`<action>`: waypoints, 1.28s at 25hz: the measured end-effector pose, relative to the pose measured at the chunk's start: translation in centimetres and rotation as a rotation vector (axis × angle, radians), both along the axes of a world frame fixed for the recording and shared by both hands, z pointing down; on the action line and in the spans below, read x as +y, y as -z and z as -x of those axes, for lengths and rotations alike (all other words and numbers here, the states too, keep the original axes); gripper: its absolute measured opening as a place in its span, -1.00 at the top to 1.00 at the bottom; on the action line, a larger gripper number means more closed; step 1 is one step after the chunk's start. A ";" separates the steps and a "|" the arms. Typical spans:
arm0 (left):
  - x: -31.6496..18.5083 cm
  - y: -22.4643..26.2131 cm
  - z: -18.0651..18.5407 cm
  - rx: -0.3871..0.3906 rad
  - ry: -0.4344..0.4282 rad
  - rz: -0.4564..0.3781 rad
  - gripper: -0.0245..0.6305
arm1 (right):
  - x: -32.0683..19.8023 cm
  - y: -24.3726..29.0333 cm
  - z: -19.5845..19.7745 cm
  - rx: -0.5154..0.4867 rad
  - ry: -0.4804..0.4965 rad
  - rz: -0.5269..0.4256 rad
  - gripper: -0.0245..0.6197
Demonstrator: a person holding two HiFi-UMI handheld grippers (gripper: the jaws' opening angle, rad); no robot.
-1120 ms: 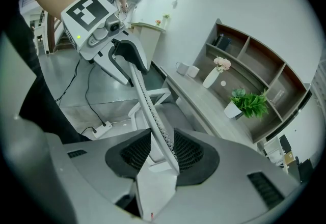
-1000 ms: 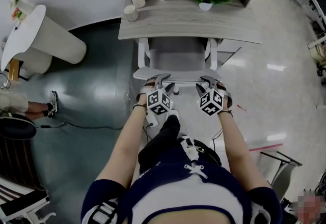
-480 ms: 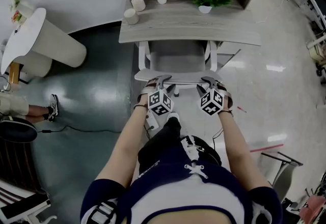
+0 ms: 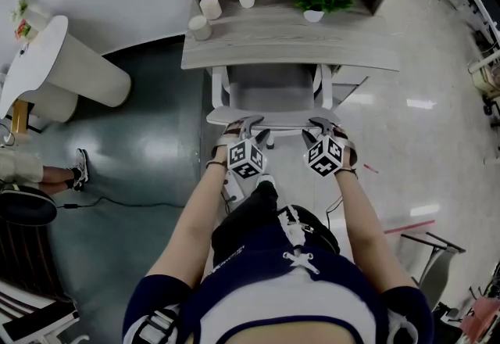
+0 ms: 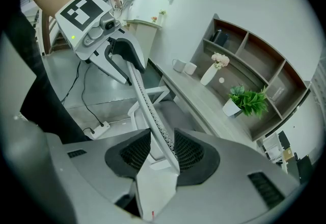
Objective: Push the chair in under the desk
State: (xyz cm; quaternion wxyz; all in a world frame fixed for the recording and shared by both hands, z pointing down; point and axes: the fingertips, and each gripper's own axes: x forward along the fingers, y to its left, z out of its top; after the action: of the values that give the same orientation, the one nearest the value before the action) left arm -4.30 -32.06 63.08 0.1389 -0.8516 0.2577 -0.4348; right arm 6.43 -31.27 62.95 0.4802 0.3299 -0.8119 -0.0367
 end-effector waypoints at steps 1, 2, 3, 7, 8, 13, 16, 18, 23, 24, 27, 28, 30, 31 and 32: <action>-0.1 0.0 0.0 0.002 -0.001 0.000 0.40 | -0.1 0.0 0.0 0.001 -0.002 0.000 0.53; -0.3 0.0 0.0 0.003 -0.003 0.000 0.40 | -0.3 0.0 0.0 0.001 -0.004 0.000 0.53; -0.4 0.0 0.0 0.004 -0.004 0.000 0.40 | -0.4 0.0 0.0 0.001 -0.005 -0.001 0.53; -0.9 0.1 0.0 0.007 -0.010 -0.005 0.41 | -0.9 0.1 0.1 0.000 -0.011 -0.002 0.53; -1.1 0.1 0.1 0.007 -0.011 -0.006 0.41 | -1.1 0.1 0.1 0.001 -0.014 -0.002 0.53; -1.9 0.0 0.1 0.009 -0.016 -0.005 0.41 | -2.0 0.0 0.2 0.004 -0.022 0.001 0.52; -2.3 0.1 0.3 0.009 -0.018 -0.009 0.41 | -2.3 0.0 0.3 0.007 -0.027 0.001 0.52; -2.6 0.1 0.3 0.010 -0.019 -0.009 0.41 | -2.7 0.1 0.3 0.008 -0.030 0.001 0.52; -3.5 0.1 0.2 0.012 -0.022 -0.010 0.41 | -3.5 0.0 0.2 0.011 -0.033 0.005 0.52; -3.6 0.1 0.2 0.013 -0.023 -0.010 0.41 | -3.6 0.0 0.3 0.010 -0.033 0.006 0.52; -3.9 0.2 0.2 0.014 -0.027 -0.010 0.41 | -4.0 0.0 0.3 0.012 -0.034 0.005 0.52; -4.0 0.2 0.2 0.015 -0.029 -0.012 0.41 | -4.1 0.1 0.3 0.013 -0.033 0.005 0.52; -4.0 0.3 0.2 0.018 -0.033 -0.021 0.41 | -4.1 0.1 0.3 0.010 -0.032 0.004 0.52; -4.0 0.3 0.2 0.019 -0.033 -0.025 0.41 | -4.1 0.1 0.2 0.010 -0.032 0.002 0.52; -4.0 0.3 0.2 0.020 -0.033 -0.024 0.41 | -4.1 0.1 0.2 0.011 -0.033 0.002 0.52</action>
State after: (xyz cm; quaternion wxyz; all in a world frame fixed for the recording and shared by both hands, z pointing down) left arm -4.46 -36.11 62.76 0.1536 -0.8584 0.2501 -0.4208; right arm 6.22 -35.39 62.88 0.4857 0.3425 -0.8037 -0.0298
